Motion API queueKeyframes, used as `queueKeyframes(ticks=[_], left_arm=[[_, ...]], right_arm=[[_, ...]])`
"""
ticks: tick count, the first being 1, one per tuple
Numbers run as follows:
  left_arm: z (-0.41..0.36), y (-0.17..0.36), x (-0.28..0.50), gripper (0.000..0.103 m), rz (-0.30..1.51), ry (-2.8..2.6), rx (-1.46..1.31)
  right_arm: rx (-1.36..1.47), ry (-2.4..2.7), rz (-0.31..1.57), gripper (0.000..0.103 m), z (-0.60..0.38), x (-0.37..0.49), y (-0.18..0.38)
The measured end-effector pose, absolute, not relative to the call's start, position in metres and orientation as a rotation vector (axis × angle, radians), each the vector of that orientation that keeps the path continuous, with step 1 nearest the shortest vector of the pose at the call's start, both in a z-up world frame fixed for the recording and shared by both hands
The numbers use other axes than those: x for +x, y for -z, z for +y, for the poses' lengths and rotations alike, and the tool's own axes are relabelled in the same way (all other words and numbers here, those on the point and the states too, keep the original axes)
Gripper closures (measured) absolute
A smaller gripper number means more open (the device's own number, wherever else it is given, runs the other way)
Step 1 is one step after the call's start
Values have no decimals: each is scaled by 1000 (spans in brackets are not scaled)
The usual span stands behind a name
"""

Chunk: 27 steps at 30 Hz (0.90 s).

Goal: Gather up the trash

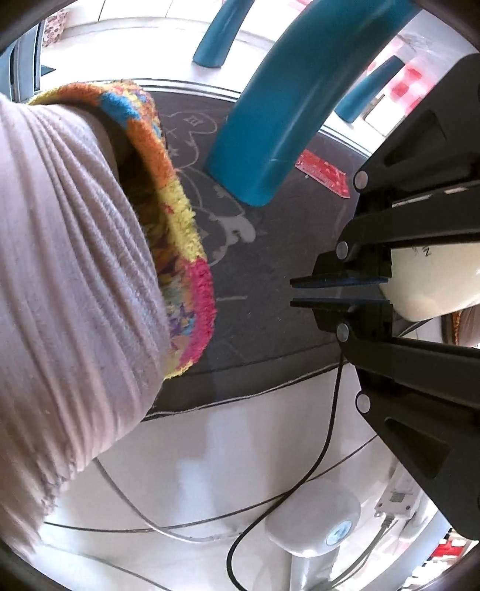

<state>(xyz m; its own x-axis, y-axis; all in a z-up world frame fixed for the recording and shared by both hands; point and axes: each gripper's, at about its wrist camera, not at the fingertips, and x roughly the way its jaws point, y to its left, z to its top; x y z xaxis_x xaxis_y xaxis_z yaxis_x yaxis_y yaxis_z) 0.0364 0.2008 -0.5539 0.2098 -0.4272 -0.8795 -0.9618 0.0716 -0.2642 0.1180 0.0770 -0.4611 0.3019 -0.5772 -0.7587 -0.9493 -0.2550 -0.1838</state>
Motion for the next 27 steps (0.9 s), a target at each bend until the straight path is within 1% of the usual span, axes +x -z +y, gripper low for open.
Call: queueKeyframes(ticks=[1,2,4,8,10,12,13,15,17,19,21,23,27], left_arm=[[202,554,36,98,1376,-700,-1518],[202,555,37,98,1374,-701,-1520],[204,554,36,98,1374,-706,-1521],[208,552,38,95,1367,-681,-1531],[211,546,38,94,1349,-654,-1549],[211,542,40,94,1344,-623,-1569],[210,537,41,94,1343,-608,-1572],[207,528,44,93,1343,-576,-1563],[199,514,53,85,1343,-503,-1550],[194,499,62,79,1343,-455,-1505],[190,475,71,78,1319,-401,-1448],[190,451,71,78,1294,-399,-1434],[200,393,63,78,1196,-443,-1413]], right_arm=[[-1957,-759,1312,18,81,118,458],[-1938,-787,1327,18,82,117,457],[-1810,-825,1394,15,89,128,451],[-1607,-812,1435,15,94,153,438],[-1519,-861,1400,15,94,147,416],[-1466,-906,1281,15,93,124,385],[-1455,-901,1240,15,97,111,379],[-1381,-915,1164,15,84,94,345],[-1337,-919,1091,15,71,78,315],[-1275,-948,1042,15,56,63,285],[-1181,-968,998,15,40,51,252],[-1025,-985,966,15,19,44,209],[-586,-929,872,14,-29,70,124]])
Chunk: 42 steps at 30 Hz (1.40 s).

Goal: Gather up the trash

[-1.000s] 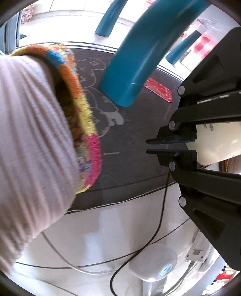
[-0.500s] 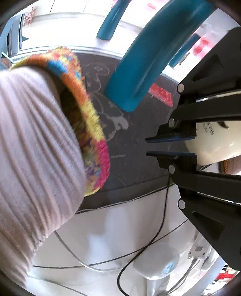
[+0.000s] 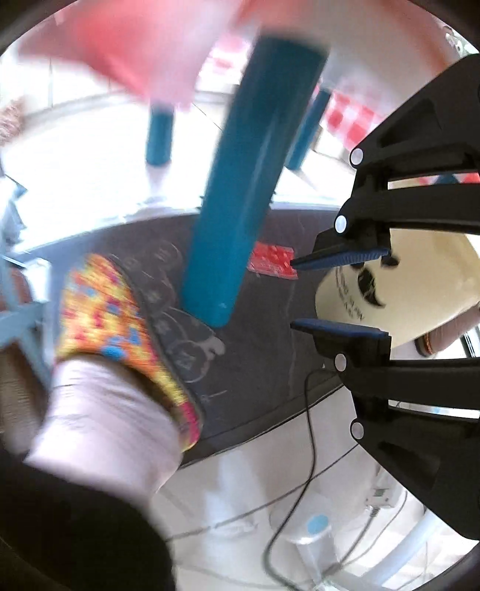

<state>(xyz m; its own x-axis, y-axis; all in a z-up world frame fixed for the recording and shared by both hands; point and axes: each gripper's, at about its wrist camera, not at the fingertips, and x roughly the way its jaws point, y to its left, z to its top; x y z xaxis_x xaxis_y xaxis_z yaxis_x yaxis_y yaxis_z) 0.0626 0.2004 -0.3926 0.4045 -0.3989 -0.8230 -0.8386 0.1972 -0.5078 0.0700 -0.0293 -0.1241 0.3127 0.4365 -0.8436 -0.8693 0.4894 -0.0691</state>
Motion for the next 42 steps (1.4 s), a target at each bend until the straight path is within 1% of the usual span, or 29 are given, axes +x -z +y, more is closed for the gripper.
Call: queueKeyframes(ticks=[1,2,4,6,10,13,15,17,21,31,38,42], left_arm=[[204,377,60,78,1167,-444,-1407],[208,355,58,78,1126,-437,-1384],[214,314,58,78,1062,-404,-1318],[219,274,59,77,1001,-362,-1257],[236,191,62,67,860,-272,-1110],[242,150,65,62,802,-230,-989],[245,134,69,60,784,-202,-929],[247,129,73,58,781,-191,-894],[245,128,83,57,795,-157,-847],[264,123,77,47,749,-123,-942],[274,132,78,43,765,-145,-961],[280,140,82,42,787,-131,-1001]], right_arm=[[-478,-866,833,9,-46,86,105],[-403,-794,799,7,-61,102,94],[-292,-605,771,7,-94,151,88],[-225,-447,807,7,-119,202,99],[-13,-246,914,7,-167,288,123],[-12,-162,959,7,-177,329,146],[-41,-147,970,6,-174,345,154],[-55,-146,971,6,-169,354,159],[-92,-149,974,6,-163,365,158],[-73,-131,972,6,-174,366,147],[-74,-131,973,6,-174,362,146],[-74,-131,973,6,-174,362,146]])
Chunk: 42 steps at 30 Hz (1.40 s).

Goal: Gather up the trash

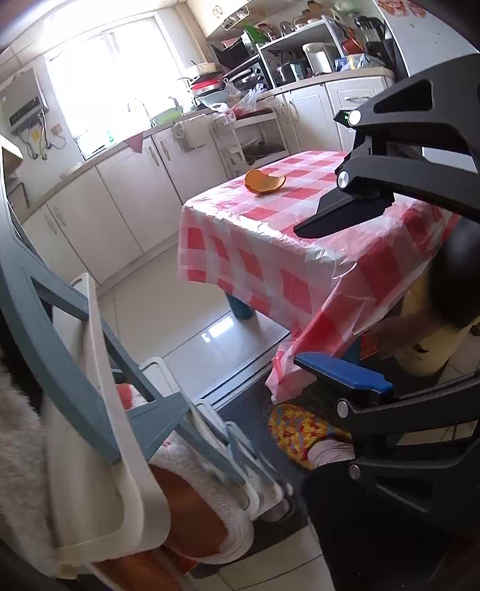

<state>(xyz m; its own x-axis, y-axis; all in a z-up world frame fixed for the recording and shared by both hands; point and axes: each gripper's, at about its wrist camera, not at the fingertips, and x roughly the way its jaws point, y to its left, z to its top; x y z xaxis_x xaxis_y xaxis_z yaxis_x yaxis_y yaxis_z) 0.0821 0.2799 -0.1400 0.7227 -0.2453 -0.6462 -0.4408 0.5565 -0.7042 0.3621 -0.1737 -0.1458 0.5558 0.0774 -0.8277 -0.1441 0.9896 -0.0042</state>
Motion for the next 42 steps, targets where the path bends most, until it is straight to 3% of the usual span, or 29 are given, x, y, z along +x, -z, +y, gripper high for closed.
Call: queueKeyframes(ticks=[17,30,42], left_arm=[[282,200,107,42,966,-161,-1025],[252,152,105,41,900,-20,-877],[164,101,95,28,787,122,-611]], right_arm=[[-75,-132,974,6,-172,361,146],[-75,-132,974,6,-174,362,146],[-75,-132,974,6,-173,362,146]])
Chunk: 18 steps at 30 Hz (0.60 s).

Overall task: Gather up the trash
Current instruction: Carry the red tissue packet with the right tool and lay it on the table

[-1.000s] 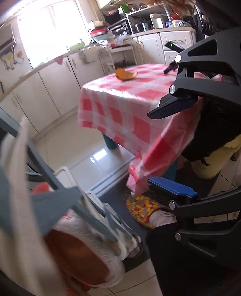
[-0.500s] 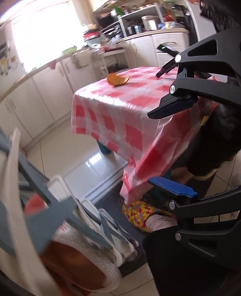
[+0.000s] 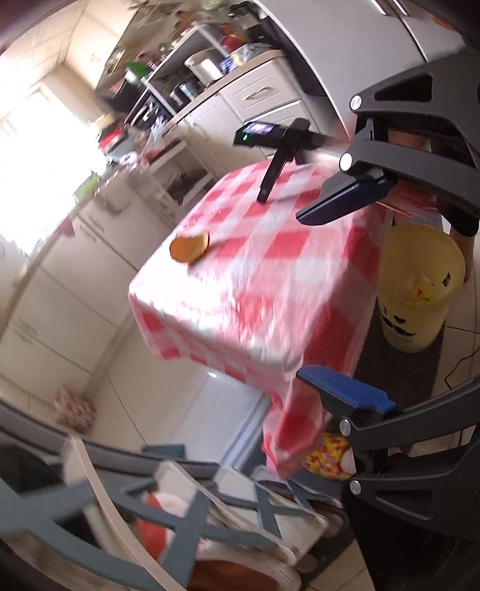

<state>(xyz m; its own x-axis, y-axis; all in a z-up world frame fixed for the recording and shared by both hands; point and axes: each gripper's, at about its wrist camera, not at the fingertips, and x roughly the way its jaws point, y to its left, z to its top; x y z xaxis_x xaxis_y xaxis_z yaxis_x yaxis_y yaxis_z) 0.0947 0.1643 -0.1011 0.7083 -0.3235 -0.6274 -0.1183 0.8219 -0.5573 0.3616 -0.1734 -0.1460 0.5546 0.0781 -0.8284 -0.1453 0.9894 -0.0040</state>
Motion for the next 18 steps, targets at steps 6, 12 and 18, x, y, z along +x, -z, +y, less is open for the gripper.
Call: queueKeyframes(ticks=[6,12,18], left_arm=[[117,96,109,27,797,142,-501],[94,107,127,26,861,148,-498],[60,118,145,26,919,207,-450]], right_arm=[[-75,-132,975,6,-174,362,146],[-75,-132,975,6,-174,362,146],[-76,-135,975,6,-172,362,145]])
